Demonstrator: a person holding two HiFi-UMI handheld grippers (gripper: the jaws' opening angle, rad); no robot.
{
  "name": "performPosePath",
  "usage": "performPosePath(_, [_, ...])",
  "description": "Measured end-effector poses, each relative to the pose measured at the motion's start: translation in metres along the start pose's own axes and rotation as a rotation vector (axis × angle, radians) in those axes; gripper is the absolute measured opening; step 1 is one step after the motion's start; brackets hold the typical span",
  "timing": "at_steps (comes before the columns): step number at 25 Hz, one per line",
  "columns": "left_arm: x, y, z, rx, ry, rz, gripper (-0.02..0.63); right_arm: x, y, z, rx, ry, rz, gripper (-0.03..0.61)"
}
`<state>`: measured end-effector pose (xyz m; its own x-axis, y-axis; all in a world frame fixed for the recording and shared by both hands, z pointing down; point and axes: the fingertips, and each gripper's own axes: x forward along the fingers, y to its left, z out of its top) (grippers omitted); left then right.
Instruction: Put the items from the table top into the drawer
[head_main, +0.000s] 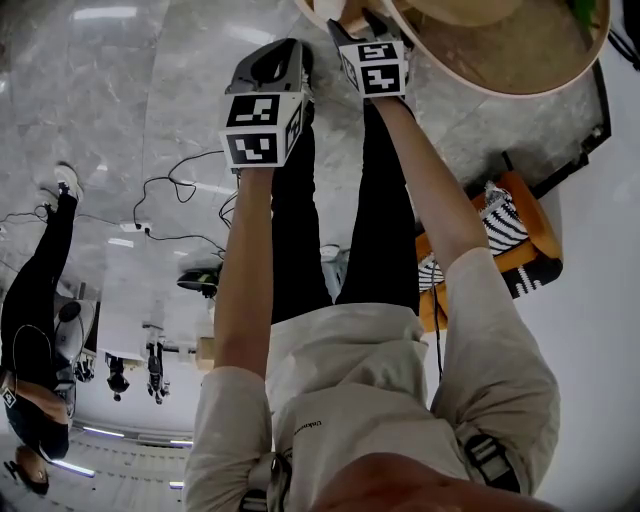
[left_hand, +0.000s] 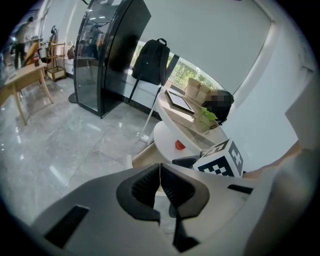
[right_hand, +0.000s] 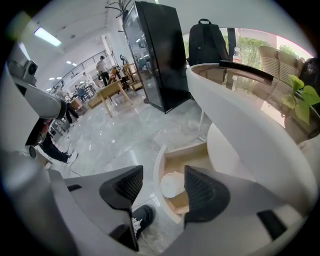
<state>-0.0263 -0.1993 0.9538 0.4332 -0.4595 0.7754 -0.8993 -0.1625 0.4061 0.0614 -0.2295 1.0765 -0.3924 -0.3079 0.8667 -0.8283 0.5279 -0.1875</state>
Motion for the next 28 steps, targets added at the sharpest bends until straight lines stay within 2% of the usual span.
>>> performPosePath(8, [-0.024, -0.005, 0.012, -0.005, 0.006, 0.016, 0.021, -0.039, 0.014, 0.018, 0.047, -0.008, 0.023, 0.255])
performPosePath(17, [-0.100, -0.054, 0.073, 0.045, -0.035, 0.015, 0.021, -0.170, 0.021, 0.068, 0.139, -0.088, -0.002, 0.255])
performPosePath(21, [-0.135, -0.082, 0.088, 0.073, -0.027, 0.001, 0.021, -0.230, 0.028, 0.086, 0.181, -0.139, 0.015, 0.253])
performPosePath(28, [-0.196, -0.120, 0.105, 0.128, -0.017, -0.039, 0.021, -0.328, 0.035, 0.109, 0.224, -0.203, -0.028, 0.254])
